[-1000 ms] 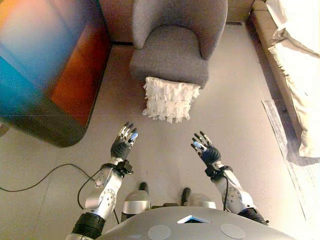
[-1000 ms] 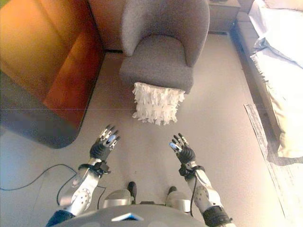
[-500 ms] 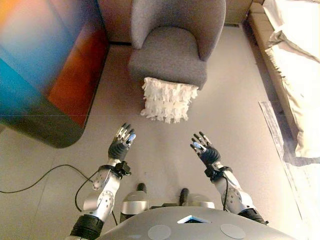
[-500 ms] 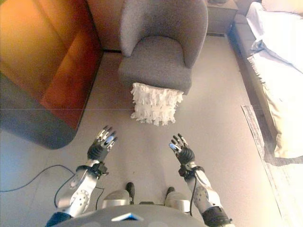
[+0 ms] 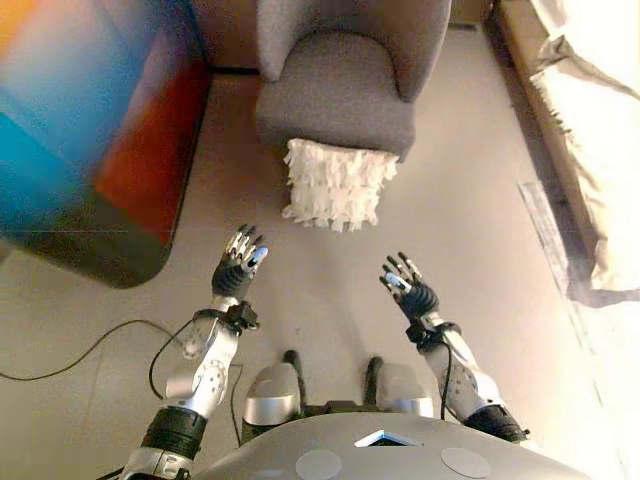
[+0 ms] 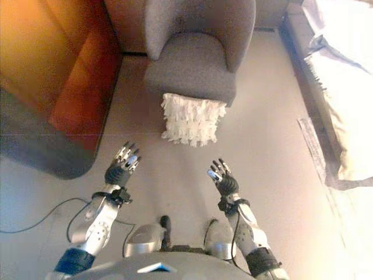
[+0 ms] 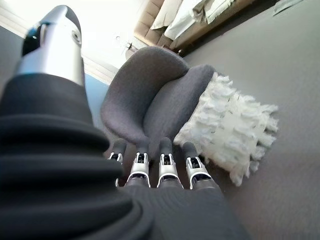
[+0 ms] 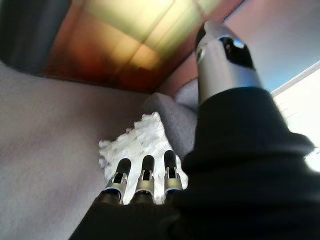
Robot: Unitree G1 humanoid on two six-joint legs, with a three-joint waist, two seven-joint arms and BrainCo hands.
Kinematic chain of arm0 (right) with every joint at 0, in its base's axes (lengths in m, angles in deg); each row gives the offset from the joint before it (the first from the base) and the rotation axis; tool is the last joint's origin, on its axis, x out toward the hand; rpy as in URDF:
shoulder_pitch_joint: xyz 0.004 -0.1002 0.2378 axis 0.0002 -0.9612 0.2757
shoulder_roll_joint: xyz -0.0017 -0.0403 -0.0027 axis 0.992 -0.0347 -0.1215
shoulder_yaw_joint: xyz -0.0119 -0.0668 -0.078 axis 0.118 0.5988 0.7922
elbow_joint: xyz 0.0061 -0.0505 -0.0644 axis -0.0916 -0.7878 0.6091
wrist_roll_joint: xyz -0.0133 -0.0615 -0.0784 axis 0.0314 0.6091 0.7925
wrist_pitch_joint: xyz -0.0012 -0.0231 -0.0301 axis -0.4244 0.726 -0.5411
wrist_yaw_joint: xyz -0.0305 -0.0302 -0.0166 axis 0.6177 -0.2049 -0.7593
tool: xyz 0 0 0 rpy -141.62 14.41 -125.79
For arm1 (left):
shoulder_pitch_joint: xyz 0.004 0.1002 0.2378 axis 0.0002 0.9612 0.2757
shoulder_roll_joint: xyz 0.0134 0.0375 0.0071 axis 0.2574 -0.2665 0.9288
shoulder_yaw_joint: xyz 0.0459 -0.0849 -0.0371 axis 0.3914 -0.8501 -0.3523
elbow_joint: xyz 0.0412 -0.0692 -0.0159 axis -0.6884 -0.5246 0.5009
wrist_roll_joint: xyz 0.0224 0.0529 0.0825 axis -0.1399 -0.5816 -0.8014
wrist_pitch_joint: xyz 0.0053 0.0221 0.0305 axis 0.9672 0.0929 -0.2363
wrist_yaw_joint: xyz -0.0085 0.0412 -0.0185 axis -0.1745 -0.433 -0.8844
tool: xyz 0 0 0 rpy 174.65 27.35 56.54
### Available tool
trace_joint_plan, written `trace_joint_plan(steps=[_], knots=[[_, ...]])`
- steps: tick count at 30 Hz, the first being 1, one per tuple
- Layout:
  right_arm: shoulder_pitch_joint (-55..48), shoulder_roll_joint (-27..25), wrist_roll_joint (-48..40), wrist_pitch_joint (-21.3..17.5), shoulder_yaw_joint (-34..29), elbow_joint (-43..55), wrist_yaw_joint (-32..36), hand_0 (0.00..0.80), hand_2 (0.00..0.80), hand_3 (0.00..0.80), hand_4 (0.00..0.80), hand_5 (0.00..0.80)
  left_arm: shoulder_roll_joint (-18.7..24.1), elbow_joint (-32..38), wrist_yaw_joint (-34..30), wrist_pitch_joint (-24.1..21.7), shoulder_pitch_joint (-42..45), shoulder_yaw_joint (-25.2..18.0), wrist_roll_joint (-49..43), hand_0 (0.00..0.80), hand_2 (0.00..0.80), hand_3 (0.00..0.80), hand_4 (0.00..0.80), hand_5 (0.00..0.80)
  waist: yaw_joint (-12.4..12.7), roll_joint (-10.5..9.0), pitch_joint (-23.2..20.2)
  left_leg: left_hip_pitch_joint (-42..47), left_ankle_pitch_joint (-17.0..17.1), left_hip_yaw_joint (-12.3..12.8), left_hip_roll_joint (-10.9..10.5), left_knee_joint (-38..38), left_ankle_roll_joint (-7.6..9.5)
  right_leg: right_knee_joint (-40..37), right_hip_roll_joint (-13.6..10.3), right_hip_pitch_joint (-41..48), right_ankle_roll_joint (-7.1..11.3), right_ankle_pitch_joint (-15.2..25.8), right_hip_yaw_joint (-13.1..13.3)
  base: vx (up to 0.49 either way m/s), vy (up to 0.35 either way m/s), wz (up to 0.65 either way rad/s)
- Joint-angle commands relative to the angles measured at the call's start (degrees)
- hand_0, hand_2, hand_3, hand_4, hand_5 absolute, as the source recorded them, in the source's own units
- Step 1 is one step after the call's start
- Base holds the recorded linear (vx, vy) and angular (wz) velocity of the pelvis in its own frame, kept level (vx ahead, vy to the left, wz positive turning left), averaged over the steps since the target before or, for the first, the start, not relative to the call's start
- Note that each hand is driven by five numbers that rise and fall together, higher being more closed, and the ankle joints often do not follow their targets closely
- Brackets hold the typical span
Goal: Pick up the cushion and take it to the sofa
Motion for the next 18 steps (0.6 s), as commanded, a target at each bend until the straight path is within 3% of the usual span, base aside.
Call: trace_joint_plan(steps=[1,5,8,13,15,17,18], knots=[[-0.86,0.92,-0.79,-1.87,-0.65,3.89,0.65,0.000,0.000,0.000,0.000,0.000,3.12,4.50,-1.59,-1.17,2.88,-1.63,1.89,0.000,0.000,0.000,0.000,0.000,-1.14,-2.59,-2.16,1.88,-3.58,0.48,-2.96,-3.37,0.83,-6.31,-1.10,-2.34,3.64,8.98,4.51,0.185,-0.057,0.16],[0.24,-0.15,-3.21,-2.48,-1.45,2.97,1.04,0.000,0.000,0.000,0.000,0.000,3.73,4.16,-0.81,-1.86,2.24,-0.07,1.82,0.000,0.000,0.000,0.000,0.000,-3.27,-6.34,-1.21,3.23,-7.16,-2.19,-6.29,-1.68,0.92,-26.99,3.41,-4.37,5.67,8.23,3.32,0.269,-0.135,0.21],[0.57,-0.90,-4.89,-2.24,-2.22,2.57,0.81,0.000,0.000,0.000,0.000,0.000,3.58,3.16,-1.03,-2.86,2.67,1.34,0.38,0.000,0.000,0.000,0.000,0.000,-4.29,-6.97,-0.95,5.35,-8.82,-3.87,-7.82,-1.67,1.22,-35.66,6.00,-6.93,6.30,10.73,0.34,0.357,-0.063,0.32],[-1.76,-1.68,-4.74,-1.54,-3.36,3.22,1.64,0.000,0.000,0.000,0.000,0.000,2.59,3.82,-2.01,-2.87,5.59,1.18,-0.26,0.000,0.000,0.000,0.000,0.000,-4.58,-7.18,-1.03,9.62,-12.89,-3.55,-8.93,-0.99,2.06,-34.02,5.02,-8.23,6.08,12.82,-5.99,0.412,-0.022,0.35],[-2.60,-1.90,-4.25,-1.66,-3.81,3.15,3.06,0.000,0.000,0.000,0.000,0.000,2.29,4.44,-1.67,-2.92,6.08,0.93,0.10,0.000,0.000,0.000,0.000,0.000,-4.88,-7.09,-1.55,9.79,-13.73,-3.26,-9.24,-0.23,2.66,-33.38,4.91,-7.36,5.77,11.02,-6.27,0.476,-0.067,0.21],[-3.30,-2.63,-4.15,-2.11,-3.41,3.74,3.49,0.000,0.000,0.000,0.000,0.000,1.97,5.21,-0.51,-2.57,6.36,0.94,0.49,0.000,0.000,0.000,0.000,0.000,-5.17,-6.87,-2.12,10.43,-14.14,-3.07,-9.11,1.12,2.29,-32.81,4.91,-7.08,5.59,10.65,-6.51,0.489,-0.106,0.09],[-3.79,-3.07,-3.77,-1.51,-3.45,4.91,3.56,0.000,0.000,0.000,0.000,0.000,1.87,5.78,-0.04,-1.99,6.67,0.80,1.06,0.000,0.000,0.000,0.000,0.000,-5.56,-6.45,-2.61,11.70,-14.92,-1.82,-8.29,1.74,1.64,-30.40,4.31,-7.31,5.52,10.01,-7.47,0.496,-0.116,-0.14]])
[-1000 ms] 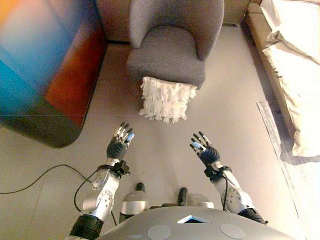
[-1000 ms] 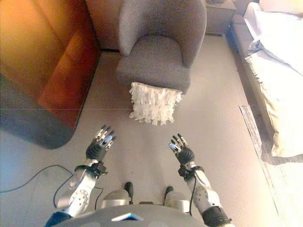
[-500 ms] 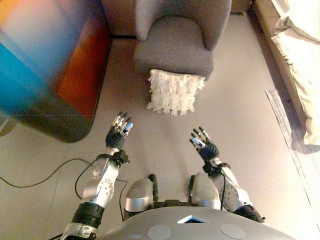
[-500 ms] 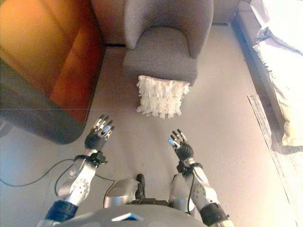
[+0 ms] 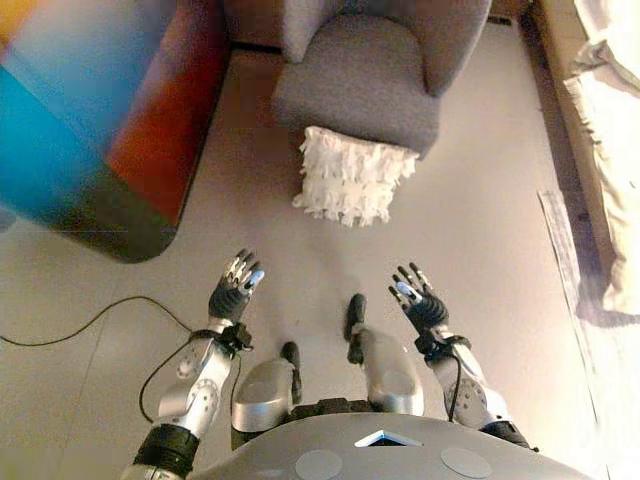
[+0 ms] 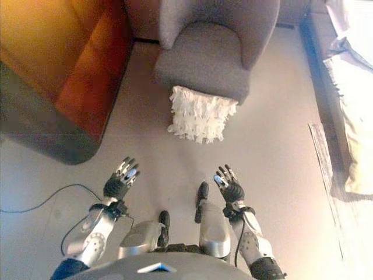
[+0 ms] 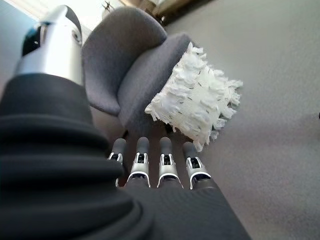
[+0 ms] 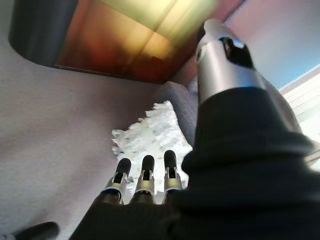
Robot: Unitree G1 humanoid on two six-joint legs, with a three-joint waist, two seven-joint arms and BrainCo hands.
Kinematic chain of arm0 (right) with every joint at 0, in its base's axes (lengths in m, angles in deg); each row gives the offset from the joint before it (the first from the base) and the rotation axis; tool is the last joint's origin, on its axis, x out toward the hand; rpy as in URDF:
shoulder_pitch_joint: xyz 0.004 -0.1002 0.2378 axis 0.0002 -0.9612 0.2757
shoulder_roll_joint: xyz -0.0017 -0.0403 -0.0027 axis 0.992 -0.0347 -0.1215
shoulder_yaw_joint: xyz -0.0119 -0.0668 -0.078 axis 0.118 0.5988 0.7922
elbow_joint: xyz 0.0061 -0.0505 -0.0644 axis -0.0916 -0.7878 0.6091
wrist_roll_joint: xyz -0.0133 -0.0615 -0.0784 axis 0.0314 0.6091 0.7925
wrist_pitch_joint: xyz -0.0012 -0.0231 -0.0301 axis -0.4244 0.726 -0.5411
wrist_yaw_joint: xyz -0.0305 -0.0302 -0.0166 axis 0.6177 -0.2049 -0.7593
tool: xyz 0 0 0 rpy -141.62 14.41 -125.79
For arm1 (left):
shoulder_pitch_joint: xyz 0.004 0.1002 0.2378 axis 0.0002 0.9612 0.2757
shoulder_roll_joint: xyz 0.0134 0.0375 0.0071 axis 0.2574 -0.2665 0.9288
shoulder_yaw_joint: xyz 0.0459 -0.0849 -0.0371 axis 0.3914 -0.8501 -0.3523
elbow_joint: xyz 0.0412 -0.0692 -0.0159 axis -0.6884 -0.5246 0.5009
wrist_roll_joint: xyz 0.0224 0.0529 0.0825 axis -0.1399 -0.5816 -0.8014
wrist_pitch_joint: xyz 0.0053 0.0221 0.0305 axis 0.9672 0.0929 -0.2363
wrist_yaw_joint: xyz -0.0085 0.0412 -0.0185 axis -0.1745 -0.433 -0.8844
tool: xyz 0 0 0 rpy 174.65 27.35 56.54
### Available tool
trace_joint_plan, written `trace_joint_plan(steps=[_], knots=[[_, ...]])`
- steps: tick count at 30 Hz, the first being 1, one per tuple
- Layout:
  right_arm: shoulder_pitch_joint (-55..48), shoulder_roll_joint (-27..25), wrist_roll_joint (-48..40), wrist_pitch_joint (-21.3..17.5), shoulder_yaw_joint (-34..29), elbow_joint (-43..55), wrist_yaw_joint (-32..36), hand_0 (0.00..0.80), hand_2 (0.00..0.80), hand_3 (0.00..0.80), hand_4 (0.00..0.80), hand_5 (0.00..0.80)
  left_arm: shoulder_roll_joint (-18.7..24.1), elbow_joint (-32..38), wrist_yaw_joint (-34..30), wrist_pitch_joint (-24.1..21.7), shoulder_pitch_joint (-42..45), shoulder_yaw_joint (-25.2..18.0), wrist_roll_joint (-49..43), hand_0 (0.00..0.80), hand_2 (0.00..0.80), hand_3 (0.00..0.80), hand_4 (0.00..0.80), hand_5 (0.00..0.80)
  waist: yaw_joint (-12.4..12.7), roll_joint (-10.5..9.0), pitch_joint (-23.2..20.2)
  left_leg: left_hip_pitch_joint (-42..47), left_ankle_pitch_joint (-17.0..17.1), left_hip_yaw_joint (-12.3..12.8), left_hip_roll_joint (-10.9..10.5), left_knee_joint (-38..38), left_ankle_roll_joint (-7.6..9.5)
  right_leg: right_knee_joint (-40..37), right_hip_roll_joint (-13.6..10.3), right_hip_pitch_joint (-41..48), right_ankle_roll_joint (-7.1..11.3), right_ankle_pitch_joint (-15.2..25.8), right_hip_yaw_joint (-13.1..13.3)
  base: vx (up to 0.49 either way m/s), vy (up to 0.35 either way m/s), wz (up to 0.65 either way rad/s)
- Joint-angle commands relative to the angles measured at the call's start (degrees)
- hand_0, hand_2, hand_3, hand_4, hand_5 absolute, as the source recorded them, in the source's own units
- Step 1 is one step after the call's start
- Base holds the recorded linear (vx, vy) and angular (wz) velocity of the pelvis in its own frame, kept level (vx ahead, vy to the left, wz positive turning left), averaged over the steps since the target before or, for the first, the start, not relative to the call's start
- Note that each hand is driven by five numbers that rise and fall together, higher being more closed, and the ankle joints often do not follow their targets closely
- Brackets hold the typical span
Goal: Pick up the cushion and take it to the sofa
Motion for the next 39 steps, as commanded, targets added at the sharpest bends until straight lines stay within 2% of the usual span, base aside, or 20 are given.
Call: trace_joint_plan(steps=[1,3,4,5,7,8,9,10,12,15,17,20,23,25,28,31,33,34,36,39], knots=[[-1.37,-0.71,-0.66,-1.00,1.62,5.05,2.30,0.000,0.000,0.000,0.000,0.000,0.67,7.55,0.94,-1.05,1.29,-1.65,1.06,0.000,0.000,0.000,0.000,0.000,-1.51,-0.15,-3.91,10.85,-8.38,2.12,-2.20,-3.09,1.05,-6.07,0.70,-3.83,-1.60,9.61,-3.58,0.507,-0.124,-0.32],[-1.52,-1.05,-0.23,0.24,1.82,5.72,1.47,0.000,0.000,0.000,0.000,0.000,0.08,7.35,1.59,0.04,2.02,-1.86,1.96,0.000,0.000,0.000,0.000,0.000,-1.85,1.00,-5.23,12.28,-4.66,2.84,-0.30,-1.74,-0.45,-3.12,1.17,-3.04,-3.00,7.31,-3.97,0.475,-0.163,-0.14],[-1.55,-1.40,0.07,1.00,1.93,6.08,1.72,0.000,0.000,0.000,0.000,0.000,-0.55,7.53,1.50,0.62,2.72,-1.80,3.22,0.000,0.000,0.000,0.000,0.000,-2.10,1.86,-6.72,12.28,-0.14,3.03,1.37,0.53,-2.63,-1.92,2.08,-2.13,-4.75,4.86,-3.95,0.415,-0.175,0.01],[-1.59,-1.59,0.33,1.34,1.94,5.94,1.90,0.000,0.000,0.000,0.000,0.000,-0.77,7.62,1.49,0.71,3.02,-1.79,3.42,0.000,0.000,0.000,0.000,0.000,-2.17,2.15,-7.40,11.85,2.22,3.16,2.14,2.37,-3.74,-1.97,2.54,-1.44,-5.61,3.84,-3.96,0.452,-0.199,-0.10],[-1.20,-2.24,2.33,1.30,2.07,4.38,1.65,0.000,0.000,0.000,0.000,0.000,-1.43,6.90,0.70,-0.24,3.26,-1.58,3.24,0.000,0.000,0.000,0.000,0.000,-2.27,2.45,-9.00,8.58,9.64,2.71,3.83,12.52,-6.58,-2.59,3.76,1.17,-8.33,1.04,-3.30,0.387,-0.176,-0.01],[-1.03,-2.63,2.21,1.22,2.13,3.90,2.02,0.000,0.000,0.000,0.000,0.000,-1.54,6.80,0.71,-0.68,3.04,-1.16,3.28,0.000,0.000,0.000,0.000,0.000,-2.15,2.19,-9.20,5.90,11.81,2.15,3.92,17.84,-7.24,-3.10,4.05,2.48,-9.34,0.27,-2.52,0.329,-0.153,0.04],[-0.99,-3.01,1.90,1.06,2.17,3.53,2.40,0.000,0.000,0.000,0.000,0.000,-1.59,6.93,1.00,-1.10,2.72,-0.60,3.07,0.000,0.000,0.000,0.000,0.000,-1.91,1.59,-9.23,1.58,13.42,2.10,4.06,24.74,-7.88,-3.81,4.24,4.30,-10.46,-0.57,-1.43,0.297,-0.160,-0.06],[-0.89,-3.28,1.84,0.75,2.20,3.15,2.76,0.000,0.000,0.000,0.000,0.000,-1.65,7.26,1.47,-1.34,2.28,-0.29,3.17,0.000,0.000,0.000,0.000,0.000,-1.51,0.91,-9.08,-3.47,13.69,3.34,5.75,30.81,-7.97,-4.01,4.29,6.15,-11.45,-1.88,-0.78,0.257,-0.157,-0.05],[0.00,-3.80,1.09,0.52,2.37,2.62,3.18,0.000,0.000,0.000,0.000,0.000,-1.76,7.52,1.84,-1.43,1.27,-0.28,4.12,0.000,0.000,0.000,0.000,0.000,-0.62,0.07,-8.08,-9.33,12.34,4.79,8.64,33.56,-6.92,-3.95,4.15,8.50,-11.89,-3.17,0.37,0.218,-0.093,-0.06],[2.00,-4.30,-0.04,0.15,2.99,2.11,2.80,0.000,0.000,0.000,0.000,0.000,-1.61,7.03,1.49,-1.80,0.05,-0.64,4.68,0.000,0.000,0.000,0.000,0.000,0.74,-0.39,-6.10,-12.27,11.71,5.18,11.61,23.60,-5.48,-3.33,4.79,10.63,-12.05,-4.76,4.00,0.220,0.035,-0.32],[2.68,-4.45,-0.86,0.20,3.24,2.59,1.78,0.000,0.000,0.000,0.000,0.000,-1.51,6.64,0.94,-2.03,-0.46,-0.82,4.61,0.000,0.000,0.000,0.000,0.000,1.32,0.29,-5.20,-12.20,14.31,4.67,12.58,12.27,-6.21,-2.66,6.08,11.13,-11.63,-5.84,6.52,0.222,0.134,-0.39],[1.64,-4.45,-1.56,-0.09,3.20,3.90,2.03,0.000,0.000,0.000,0.000,0.000,-1.57,6.71,0.33,-2.18,-0.89,-1.20,4.27,0.000,0.000,0.000,0.000,0.000,2.78,2.00,-4.53,-12.89,19.12,-0.22,13.11,-7.44,-8.77,-2.79,7.98,13.30,-10.12,-7.50,10.12,0.285,0.179,-0.18],[0.97,-4.49,-1.82,0.63,3.60,3.69,3.55,0.000,0.000,0.000,0.000,0.000,-2.08,6.66,0.35,-2.86,-0.10,-1.82,4.11,0.000,0.000,0.000,0.000,0.000,4.75,2.66,-4.06,-13.64,22.40,-5.45,14.60,-17.47,-10.36,-4.02,8.12,17.95,-9.06,-9.25,14.05,0.400,0.129,-0.27],[0.88,-4.46,-1.63,1.65,3.30,3.25,4.33,0.000,0.000,0.000,0.000,0.000,-2.52,6.77,0.27,-3.18,0.45,-2.23,3.72,0.000,0.000,0.000,0.000,0.000,5.19,2.93,-4.21,-13.76,22.17,-4.31,15.65,-19.87,-10.66,-4.74,7.25,20.79,-8.48,-10.63,14.69,0.426,0.186,-0.66],[0.80,-3.97,-0.95,1.72,3.18,2.73,5.70,0.000,0.000,0.000,0.000,0.000,-2.44,6.39,0.08,-3.70,0.59,-2.43,4.27,0.000,0.000,0.000,0.000,0.000,5.23,3.74,-4.48,-14.32,22.00,-2.31,16.66,-20.43,-11.22,-4.56,5.79,22.97,-7.85,-12.57,13.72,0.374,0.214,-0.57],[1.13,-3.49,-0.11,1.41,3.67,2.94,5.51,0.000,0.000,0.000,0.000,0.000,-1.87,6.26,-0.03,-3.34,0.07,-3.45,5.11,0.000,0.000,0.000,0.000,0.000,5.50,3.99,-4.72,-14.98,20.64,-2.05,15.91,-18.18,-10.77,-3.68,3.92,23.37,-6.75,-13.41,12.86,0.351,0.232,-0.32],[1.64,-2.40,0.29,1.50,4.37,2.94,2.83,0.000,0.000,0.000,0.000,0.000,-0.81,6.68,0.27,-2.55,-0.06,-4.19,4.56,0.000,0.000,0.000,0.000,0.000,6.53,3.86,-5.22,-16.37,18.18,-4.05,12.91,-13.41,-9.35,-1.62,0.94,23.81,-4.92,-13.30,11.94,0.437,0.290,-0.15],[1.68,-2.11,-0.10,1.62,4.43,3.14,2.33,0.000,0.000,0.000,0.000,0.000,-0.15,6.81,0.38,-2.22,-0.30,-4.46,4.41,0.000,0.000,0.000,0.000,0.000,6.76,3.48,-5.54,-16.79,17.36,-3.74,11.91,-11.90,-8.70,-1.29,-0.25,24.50,-4.19,-12.60,11.42,0.357,0.233,-0.04],[1.75,-0.99,0.31,1.07,4.92,3.49,3.42,0.000,0.000,0.000,0.000,0.000,0.77,8.12,-0.47,-1.63,-0.80,-4.87,5.02,0.000,0.000,0.000,0.000,0.000,7.41,2.39,-6.51,-16.49,14.91,-2.12,9.23,-10.11,-5.92,3.72,-4.24,23.35,-2.78,-6.05,9.84,0.309,0.233,-0.02],[2.20,1.06,2.80,-1.07,5.53,2.99,2.27,0.000,0.000,0.000,0.000,0.000,0.97,8.73,-0.37,-1.03,-0.62,-4.98,3.38,0.000,0.000,0.000,0.000,0.000,8.21,2.70,-7.17,-14.30,11.85,-1.22,5.26,-8.76,-2.20,20.21,-9.86,18.04,-3.44,3.01,8.93,0.323,0.312,-0.06]])
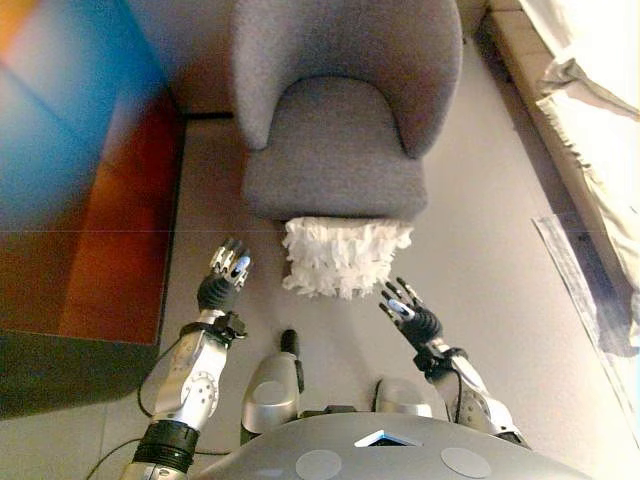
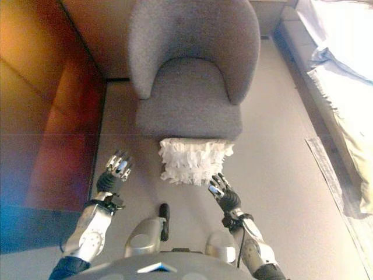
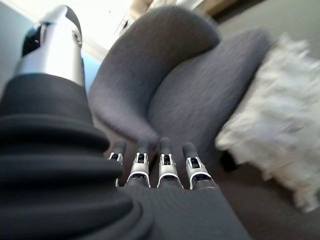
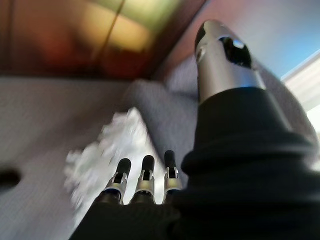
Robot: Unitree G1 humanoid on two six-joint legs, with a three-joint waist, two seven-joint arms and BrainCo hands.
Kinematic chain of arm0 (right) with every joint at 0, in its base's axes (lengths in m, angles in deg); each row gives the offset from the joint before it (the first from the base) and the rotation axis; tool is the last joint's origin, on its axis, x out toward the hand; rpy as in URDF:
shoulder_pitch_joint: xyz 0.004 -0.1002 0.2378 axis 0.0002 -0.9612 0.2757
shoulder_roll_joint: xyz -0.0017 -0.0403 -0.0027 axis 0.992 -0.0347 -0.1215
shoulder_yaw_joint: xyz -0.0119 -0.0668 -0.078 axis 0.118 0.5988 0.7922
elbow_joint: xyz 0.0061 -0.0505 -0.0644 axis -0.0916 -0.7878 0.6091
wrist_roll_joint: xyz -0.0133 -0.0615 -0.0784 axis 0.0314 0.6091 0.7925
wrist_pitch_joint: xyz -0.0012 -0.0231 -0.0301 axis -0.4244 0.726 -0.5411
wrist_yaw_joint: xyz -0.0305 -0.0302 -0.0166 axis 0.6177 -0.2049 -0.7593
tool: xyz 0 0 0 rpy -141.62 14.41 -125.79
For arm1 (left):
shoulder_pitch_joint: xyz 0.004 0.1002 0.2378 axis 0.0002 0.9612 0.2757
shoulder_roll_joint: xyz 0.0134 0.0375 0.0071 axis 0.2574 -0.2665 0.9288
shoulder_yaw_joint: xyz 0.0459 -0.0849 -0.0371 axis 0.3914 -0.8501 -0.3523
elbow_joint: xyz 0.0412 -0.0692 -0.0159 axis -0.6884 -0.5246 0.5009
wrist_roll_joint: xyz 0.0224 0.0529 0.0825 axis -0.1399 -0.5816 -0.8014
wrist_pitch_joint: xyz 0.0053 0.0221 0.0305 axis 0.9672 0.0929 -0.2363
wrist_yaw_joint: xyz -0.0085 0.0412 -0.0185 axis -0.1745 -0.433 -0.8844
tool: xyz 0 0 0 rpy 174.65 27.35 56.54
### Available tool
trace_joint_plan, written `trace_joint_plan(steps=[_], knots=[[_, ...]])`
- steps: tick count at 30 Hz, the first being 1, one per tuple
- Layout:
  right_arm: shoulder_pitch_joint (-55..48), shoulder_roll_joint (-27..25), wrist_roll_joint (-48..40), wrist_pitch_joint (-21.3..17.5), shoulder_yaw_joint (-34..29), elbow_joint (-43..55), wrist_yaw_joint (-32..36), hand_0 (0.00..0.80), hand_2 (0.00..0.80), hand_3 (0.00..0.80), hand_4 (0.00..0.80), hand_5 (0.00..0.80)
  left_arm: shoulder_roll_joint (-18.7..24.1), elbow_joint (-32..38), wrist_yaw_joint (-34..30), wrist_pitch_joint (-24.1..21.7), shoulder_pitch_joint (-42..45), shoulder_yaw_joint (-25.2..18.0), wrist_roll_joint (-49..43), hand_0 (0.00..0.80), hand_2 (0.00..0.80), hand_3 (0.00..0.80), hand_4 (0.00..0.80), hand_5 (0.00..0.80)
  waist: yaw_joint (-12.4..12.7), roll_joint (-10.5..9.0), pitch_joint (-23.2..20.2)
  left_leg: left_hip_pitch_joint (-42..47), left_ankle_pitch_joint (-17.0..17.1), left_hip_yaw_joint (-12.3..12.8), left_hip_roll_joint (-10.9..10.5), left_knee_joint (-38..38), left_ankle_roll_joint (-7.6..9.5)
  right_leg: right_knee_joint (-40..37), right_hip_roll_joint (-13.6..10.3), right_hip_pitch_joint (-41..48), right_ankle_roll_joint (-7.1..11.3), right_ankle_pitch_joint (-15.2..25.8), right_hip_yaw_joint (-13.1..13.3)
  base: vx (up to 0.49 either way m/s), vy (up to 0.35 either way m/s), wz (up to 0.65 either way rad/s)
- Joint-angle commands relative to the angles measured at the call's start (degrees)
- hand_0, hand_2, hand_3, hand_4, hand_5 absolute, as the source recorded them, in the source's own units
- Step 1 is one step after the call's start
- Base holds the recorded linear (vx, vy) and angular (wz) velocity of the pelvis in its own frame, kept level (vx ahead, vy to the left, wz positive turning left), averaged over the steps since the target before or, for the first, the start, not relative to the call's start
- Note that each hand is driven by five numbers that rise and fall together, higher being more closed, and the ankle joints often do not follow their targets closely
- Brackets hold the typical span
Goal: Pick up the cushion and take it to the sofa
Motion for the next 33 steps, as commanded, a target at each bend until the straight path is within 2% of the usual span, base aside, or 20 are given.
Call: trace_joint_plan(steps=[1,2,3,4,6,8,10,11,13,15,18,21,24,27,29,31,33], knots=[[1.71,0.79,1.74,-3.75,-0.11,3.15,-1.29,0.000,0.000,0.000,0.000,0.000,0.88,6.42,-1.04,-0.92,2.92,0.00,-1.56,0.000,0.000,0.000,0.000,0.000,0.93,0.49,-2.22,-2.37,-2.90,-3.28,-0.05,-0.48,0.44,17.65,-6.15,0.08,1.80,16.26,-1.54,0.302,0.345,-0.07],[2.00,1.36,1.38,-3.81,0.15,3.54,-2.13,0.000,0.000,0.000,0.000,0.000,0.97,6.33,-0.43,-0.88,2.89,-0.01,-2.41,0.000,0.000,0.000,0.000,0.000,1.02,1.08,-2.09,-1.31,-3.47,-2.24,-0.85,-0.03,1.57,21.87,-7.54,-3.20,0.84,17.46,-2.18,0.313,0.285,-0.07],[1.92,1.42,1.40,-3.51,0.29,3.93,-1.96,0.000,0.000,0.000,0.000,0.000,0.95,6.27,-0.76,-1.07,2.83,-0.33,-2.07,0.000,0.000,0.000,0.000,0.000,0.89,0.68,-1.80,0.11,-5.03,-1.79,-1.74,0.38,1.35,22.67,-8.73,-4.38,1.21,16.58,-2.62,0.259,0.245,-0.12],[1.95,1.39,1.55,-3.17,0.27,4.10,-1.69,0.000,0.000,0.000,0.000,0.000,0.96,6.28,-1.29,-1.18,2.70,-0.69,-1.78,0.000,0.000,0.000,0.000,0.000,0.79,0.76,-1.58,0.91,-5.61,-1.22,-1.95,0.62,1.36,21.56,-8.76,-5.38,0.92,15.91,-3.54,0.274,0.124,-0.23],[2.15,1.39,1.95,-2.14,-0.35,3.77,-1.10,0.000,0.000,0.000,0.000,0.000,1.05,6.17,-2.14,-1.73,2.53,-1.37,-2.15,0.000,0.000,0.000,0.000,0.000,0.42,1.61,-1.33,2.07,-5.12,-0.13,-1.29,0.28,1.12,14.76,-6.67,-6.73,-0.45,15.08,-6.60,0.192,0.053,-0.39],[2.56,1.40,1.74,-0.83,-1.04,3.27,-1.54,0.000,0.000,0.000,0.000,0.000,1.47,6.20,-1.60,-2.26,2.62,-1.85,-2.04,0.000,0.000,0.000,0.000,0.000,-0.48,1.57,-0.43,4.38,-5.74,0.56,-1.26,-0.23,0.35,5.76,-3.87,-8.86,-0.09,14.34,-8.12,0.230,-0.055,-0.38],[2.72,1.16,0.70,-0.66,-1.43,3.01,-0.91,0.000,0.000,0.000,0.000,0.000,1.78,5.56,-1.75,-3.17,2.41,-2.28,-1.72,0.000,0.000,0.000,0.000,0.000,-1.72,0.52,0.62,5.85,-7.70,0.82,-1.71,0.13,0.13,-3.78,-1.30,-10.53,1.17,15.44,-7.29,0.215,-0.130,-0.41],[2.88,0.95,0.00,-0.63,-1.75,2.96,-0.68,0.000,0.000,0.000,0.000,0.000,2.03,5.43,-2.01,-3.49,2.25,-2.34,-1.50,0.000,0.000,0.000,0.000,0.000,-2.49,-0.37,0.77,6.16,-8.76,0.74,-2.37,0.37,0.30,-7.56,-0.33,-12.01,2.25,17.26,-6.15,0.228,-0.129,-0.29],[3.09,0.76,-0.55,-0.94,-2.22,2.40,-0.52,0.000,0.000,0.000,0.000,0.000,2.34,5.21,-2.63,-3.90,2.20,-2.00,-1.20,0.000,0.000,0.000,0.000,0.000,-3.65,-1.59,1.19,7.31,-11.12,-0.38,-3.64,1.01,0.76,-13.37,1.20,-14.12,3.98,20.30,-3.72,0.280,-0.099,-0.10],[3.23,0.79,-0.95,-1.18,-2.90,1.08,-0.09,0.000,0.000,0.000,0.000,0.000,2.35,4.94,-3.41,-3.87,2.50,-1.53,-1.07,0.000,0.000,0.000,0.000,0.000,-4.33,-2.11,1.21,8.90,-12.64,-2.18,-4.39,0.98,1.23,-16.73,2.54,-14.77,4.78,21.72,-2.71,0.318,-0.081,0.28],[3.60,1.23,-0.88,-0.96,-3.38,-0.36,0.43,0.000,0.000,0.000,0.000,0.000,2.00,4.82,-4.93,-3.55,3.61,-0.65,-1.21,0.000,0.000,0.000,0.000,0.000,-4.34,-3.15,0.70,11.01,-14.61,-4.36,-5.55,1.36,2.22,-17.71,3.90,-15.25,5.06,22.40,-3.67,0.377,-0.127,0.55],[3.37,1.32,-0.63,-0.62,-3.28,-0.57,0.95,0.000,0.000,0.000,0.000,0.000,1.32,4.61,-5.69,-3.54,4.32,-0.09,-1.81,0.000,0.000,0.000,0.000,0.000,-4.42,-3.67,-0.07,11.87,-16.36,-5.59,-5.74,2.70,2.82,-16.17,4.43,-14.90,4.56,21.14,-2.56,0.324,-0.158,0.50],[3.01,0.94,-0.24,-0.06,-2.71,0.39,-0.33,0.000,0.000,0.000,0.000,0.000,0.46,4.85,-5.72,-2.73,4.85,0.44,-1.04,0.000,0.000,0.000,0.000,0.000,-4.81,-3.56,-1.29,13.75,-18.04,-5.44,-4.48,3.92,2.04,-12.90,4.52,-14.76,3.91,19.64,-2.61,0.322,-0.160,0.12],[2.43,0.24,-0.79,0.04,-2.49,1.43,-0.82,0.000,0.000,0.000,0.000,0.000,0.08,5.49,-5.67,-1.81,5.29,0.77,-0.96,0.000,0.000,0.000,0.000,0.000,-5.47,-2.91,-2.53,15.51,-15.68,-4.27,-1.67,5.08,0.25,-10.92,5.11,-13.90,2.45,17.18,-3.86,0.302,-0.165,0.08],[2.02,-0.27,-0.45,0.44,-2.48,1.94,-1.06,0.000,0.000,0.000,0.000,0.000,-0.28,5.92,-5.13,-1.89,5.46,1.10,-1.21,0.000,0.000,0.000,0.000,0.000,-6.05,-2.44,-3.59,16.25,-12.29,-3.93,0.23,6.94,-1.43,-10.63,5.95,-13.20,1.10,15.92,-4.77,0.266,-0.179,0.13],[1.72,-1.27,-0.24,0.87,-2.69,2.39,-0.35,0.000,0.000,0.000,0.000,0.000,-0.44,6.61,-4.30,-2.17,5.70,1.20,-1.12,0.000,0.000,0.000,0.000,0.000,-6.50,-2.00,-4.57,15.75,-7.48,-4.04,1.79,12.05,-3.34,-10.67,7.12,-12.16,-0.85,14.29,-5.35,0.220,-0.181,0.15],[1.52,-2.07,0.08,0.57,-2.77,2.34,0.04,0.000,0.000,0.000,0.000,0.000,-0.81,6.62,-3.56,-2.64,5.64,1.59,-1.04,0.000,0.000,0.000,0.000,0.000,-6.53,-2.08,-4.90,12.17,-3.65,-3.92,2.01,20.36,-4.39,-10.86,7.61,-10.54,-2.75,13.00,-5.76,0.184,-0.173,0.25]])
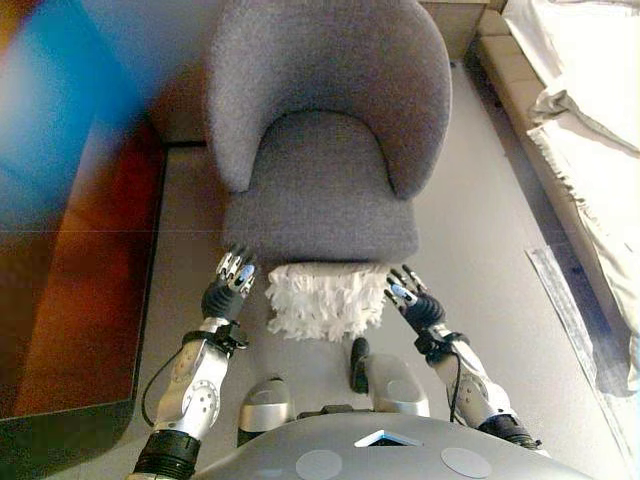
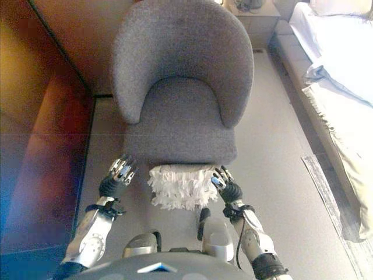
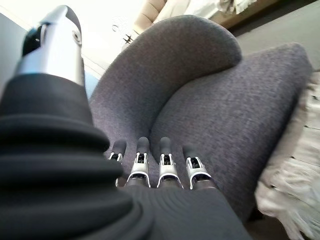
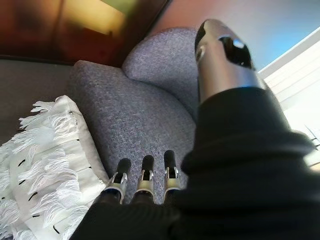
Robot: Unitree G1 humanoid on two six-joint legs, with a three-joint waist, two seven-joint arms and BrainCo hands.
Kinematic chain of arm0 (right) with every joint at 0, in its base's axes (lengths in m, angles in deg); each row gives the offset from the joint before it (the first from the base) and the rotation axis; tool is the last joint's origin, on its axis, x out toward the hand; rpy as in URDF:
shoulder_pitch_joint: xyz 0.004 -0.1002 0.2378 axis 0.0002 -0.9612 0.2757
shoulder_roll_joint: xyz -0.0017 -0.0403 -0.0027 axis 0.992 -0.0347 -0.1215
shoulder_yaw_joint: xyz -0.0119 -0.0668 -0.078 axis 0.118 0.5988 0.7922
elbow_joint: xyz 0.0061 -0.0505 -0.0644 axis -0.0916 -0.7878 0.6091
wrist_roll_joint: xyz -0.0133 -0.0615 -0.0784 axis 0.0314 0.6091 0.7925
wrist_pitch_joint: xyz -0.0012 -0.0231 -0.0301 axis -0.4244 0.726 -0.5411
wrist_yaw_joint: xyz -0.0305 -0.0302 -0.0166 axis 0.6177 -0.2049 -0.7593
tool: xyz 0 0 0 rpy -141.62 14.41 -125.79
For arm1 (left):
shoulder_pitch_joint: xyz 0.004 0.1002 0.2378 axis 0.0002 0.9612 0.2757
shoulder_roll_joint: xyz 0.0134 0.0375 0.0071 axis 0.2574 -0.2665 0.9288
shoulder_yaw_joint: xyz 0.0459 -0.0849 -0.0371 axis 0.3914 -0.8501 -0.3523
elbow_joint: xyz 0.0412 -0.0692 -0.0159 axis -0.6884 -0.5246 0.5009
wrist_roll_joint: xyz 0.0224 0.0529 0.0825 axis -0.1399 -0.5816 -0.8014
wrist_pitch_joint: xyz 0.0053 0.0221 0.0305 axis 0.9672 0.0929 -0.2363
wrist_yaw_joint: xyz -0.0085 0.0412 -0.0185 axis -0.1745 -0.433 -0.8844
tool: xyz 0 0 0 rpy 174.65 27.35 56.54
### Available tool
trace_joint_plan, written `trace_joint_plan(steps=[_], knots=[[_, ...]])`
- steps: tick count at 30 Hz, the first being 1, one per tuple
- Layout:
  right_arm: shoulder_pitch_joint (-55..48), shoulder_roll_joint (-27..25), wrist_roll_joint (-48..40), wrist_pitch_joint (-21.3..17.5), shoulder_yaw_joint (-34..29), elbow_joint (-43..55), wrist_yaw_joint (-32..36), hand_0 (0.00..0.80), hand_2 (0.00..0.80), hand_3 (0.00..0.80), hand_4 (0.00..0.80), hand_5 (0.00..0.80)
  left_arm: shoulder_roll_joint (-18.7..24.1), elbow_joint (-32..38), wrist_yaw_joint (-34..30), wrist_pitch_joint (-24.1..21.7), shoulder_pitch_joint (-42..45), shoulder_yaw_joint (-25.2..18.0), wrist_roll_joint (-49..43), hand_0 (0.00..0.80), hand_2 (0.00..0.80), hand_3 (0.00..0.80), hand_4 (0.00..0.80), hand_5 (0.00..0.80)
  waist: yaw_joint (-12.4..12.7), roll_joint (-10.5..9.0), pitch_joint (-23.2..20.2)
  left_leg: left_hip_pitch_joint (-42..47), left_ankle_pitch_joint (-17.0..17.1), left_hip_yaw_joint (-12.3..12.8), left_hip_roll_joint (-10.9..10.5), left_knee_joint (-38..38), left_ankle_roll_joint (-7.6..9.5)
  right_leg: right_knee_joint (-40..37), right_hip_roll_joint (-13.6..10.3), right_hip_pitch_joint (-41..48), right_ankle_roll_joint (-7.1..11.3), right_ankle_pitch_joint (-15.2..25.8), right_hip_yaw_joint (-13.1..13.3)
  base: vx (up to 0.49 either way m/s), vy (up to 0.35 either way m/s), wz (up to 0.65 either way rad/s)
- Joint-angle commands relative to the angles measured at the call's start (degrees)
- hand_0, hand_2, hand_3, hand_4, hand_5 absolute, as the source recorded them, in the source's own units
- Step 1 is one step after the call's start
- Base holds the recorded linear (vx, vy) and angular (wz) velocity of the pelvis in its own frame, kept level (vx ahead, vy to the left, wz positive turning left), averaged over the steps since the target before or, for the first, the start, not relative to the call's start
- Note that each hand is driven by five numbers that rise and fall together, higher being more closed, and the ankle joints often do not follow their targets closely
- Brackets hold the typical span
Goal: Pick up the cushion and take it to the sofa
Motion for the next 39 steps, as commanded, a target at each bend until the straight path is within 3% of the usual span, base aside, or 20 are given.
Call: trace_joint_plan(steps=[1,3,5,8,11,15,21,26,33,39], knots=[[-0.09,-1.96,-0.74,-1.34,0.56,4.40,1.14,0.000,0.000,0.000,0.000,0.000,0.42,4.85,0.84,-2.51,1.29,0.71,-0.43,0.000,0.000,0.000,0.000,0.000,-1.63,-1.10,-3.60,-4.52,8.60,2.24,-2.19,25.01,1.21,-9.16,-0.75,2.51,1.03,4.46,0.15,0.160,-0.148,0.43],[-0.21,-2.58,-1.29,-1.96,0.38,4.16,1.24,0.000,0.000,0.000,0.000,0.000,0.32,4.87,1.11,-2.18,1.12,0.86,-0.29,0.000,0.000,0.000,0.000,0.000,-1.33,-1.45,-3.12,-9.12,9.43,3.59,-0.44,28.22,1.30,-9.15,-0.85,4.14,0.08,3.49,-0.26,0.129,-0.100,0.30],[0.27,-2.88,-2.02,-2.53,0.34,3.58,1.90,0.000,0.000,0.000,0.000,0.000,0.29,4.64,0.98,-2.47,1.11,0.94,-0.36,0.000,0.000,0.000,0.000,0.000,-0.76,-1.34,-2.35,-11.36,9.08,4.27,0.37,24.81,1.75,-9.04,-0.76,5.17,-0.06,2.70,0.07,0.087,0.000,0.02],[1.46,-2.84,-2.41,-2.54,0.94,3.38,2.16,0.000,0.000,0.000,0.000,0.000,0.15,4.23,0.94,-3.29,1.53,0.38,-0.28,0.000,0.000,0.000,0.000,0.000,0.59,-0.11,-1.15,-11.33,10.21,3.20,0.55,12.41,1.71,-9.51,0.44,6.65,0.86,1.54,2.61,0.098,0.080,-0.07],[1.41,-2.83,-3.00,-3.13,1.46,4.63,1.39,0.000,0.000,0.000,0.000,0.000,0.41,4.52,0.29,-2.36,0.92,-0.46,0.07,0.000,0.000,0.000,0.000,0.000,1.51,1.11,-0.60,-11.15,11.43,2.56,0.80,1.48,0.56,-9.70,0.76,7.62,1.96,0.64,3.60,0.066,0.116,0.11],[0.55,-1.77,-3.19,-3.72,0.92,5.03,0.73,0.000,0.000,0.000,0.000,0.000,0.69,4.26,-0.86,-2.11,-0.48,-0.39,-0.54,0.000,0.000,0.000,0.000,0.000,0.33,1.52,-0.97,-9.07,7.47,4.52,0.09,-1.00,1.15,-9.11,-1.39,7.50,3.41,0.51,3.43,0.033,0.132,-0.09],[-0.07,-0.16,-1.94,-4.31,1.46,5.24,0.87,0.000,0.000,0.000,0.000,0.000,1.81,4.77,0.56,-2.10,-1.61,-0.01,0.27,0.000,0.000,0.000,0.000,0.000,-0.49,2.03,-1.22,-7.78,4.93,5.94,-1.36,-0.10,2.55,-9.45,-3.66,8.32,5.07,1.05,3.30,0.055,0.127,-0.12],[1.45,0.82,-0.27,-5.28,1.99,4.37,-0.04,0.000,0.000,0.000,0.000,0.000,2.47,4.15,1.00,-1.78,-2.06,0.60,-1.48,0.000,0.000,0.000,0.000,0.000,0.19,2.13,-0.72,-7.22,4.11,6.84,-2.01,-0.24,3.56,-9.76,-5.64,8.77,6.43,1.98,1.68,0.041,0.100,0.01],[3.02,1.04,1.41,-4.36,1.96,3.89,0.78,0.000,0.000,0.000,0.000,0.000,3.79,2.96,2.10,-3.48,-1.64,-0.33,-6.25,0.000,0.000,0.000,0.000,0.000,2.27,1.91,-0.79,-6.83,4.42,10.46,-1.15,-1.43,3.98,-10.33,-8.51,8.93,7.30,3.71,-3.50,0.009,0.043,-0.25],[4.41,0.66,1.92,-6.49,2.06,3.77,0.53,0.000,0.000,0.000,0.000,0.000,3.47,1.00,3.45,-3.48,-4.41,0.51,-4.64,0.000,0.000,0.000,0.000,0.000,2.81,1.66,-1.69,-6.42,7.59,10.28,-0.01,-6.04,2.68,-12.85,-6.33,10.10,7.07,3.17,-4.51,-0.010,-0.024,-0.20]])
